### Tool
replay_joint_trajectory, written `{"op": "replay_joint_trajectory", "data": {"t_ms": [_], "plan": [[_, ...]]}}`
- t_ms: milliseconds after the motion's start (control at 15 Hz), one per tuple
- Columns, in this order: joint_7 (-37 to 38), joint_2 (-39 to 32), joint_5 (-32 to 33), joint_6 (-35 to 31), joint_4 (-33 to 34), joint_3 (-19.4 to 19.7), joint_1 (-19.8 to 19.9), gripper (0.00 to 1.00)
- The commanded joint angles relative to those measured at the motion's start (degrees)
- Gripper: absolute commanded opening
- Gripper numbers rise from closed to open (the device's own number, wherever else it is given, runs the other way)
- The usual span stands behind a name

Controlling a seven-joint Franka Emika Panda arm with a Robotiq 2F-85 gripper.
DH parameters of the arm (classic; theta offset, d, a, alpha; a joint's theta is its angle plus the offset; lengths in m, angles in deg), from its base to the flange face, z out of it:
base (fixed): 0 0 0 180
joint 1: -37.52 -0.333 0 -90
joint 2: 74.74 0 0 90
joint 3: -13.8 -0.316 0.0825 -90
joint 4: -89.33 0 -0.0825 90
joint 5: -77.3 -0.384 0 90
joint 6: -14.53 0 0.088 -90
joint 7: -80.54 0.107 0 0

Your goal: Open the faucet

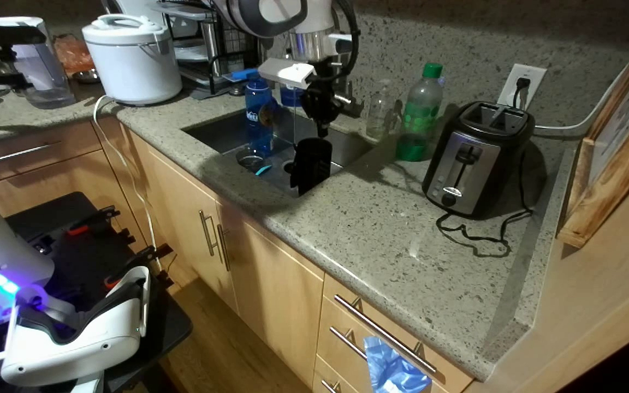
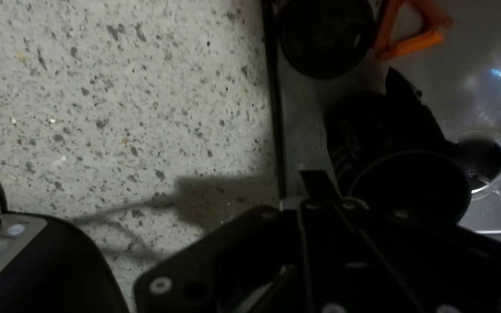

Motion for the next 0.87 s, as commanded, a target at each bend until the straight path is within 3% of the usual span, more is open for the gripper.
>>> {"op": "replay_joint_trajectory", "data": {"t_ms": [0,67,467,533,667,800], "plan": [[-5.19,11.17,-1.69,-3.28,-14.04,1.43,-0.18,0.19],[-5.92,13.66,-1.7,-3.7,-17.03,2.02,-0.39,0.32],[-10.01,26.1,-1.66,-4.53,-31.14,5.92,-1.65,0.75],[-7.44,20.6,-0.58,-2.81,-25.55,6.02,-2.13,0.59],[-8.09,23.65,-0.43,-2.85,-28.55,6.72,-2.3,0.72],[-8.07,24.82,-0.38,-2.87,-29.52,6.88,-2.52,0.75]]}}
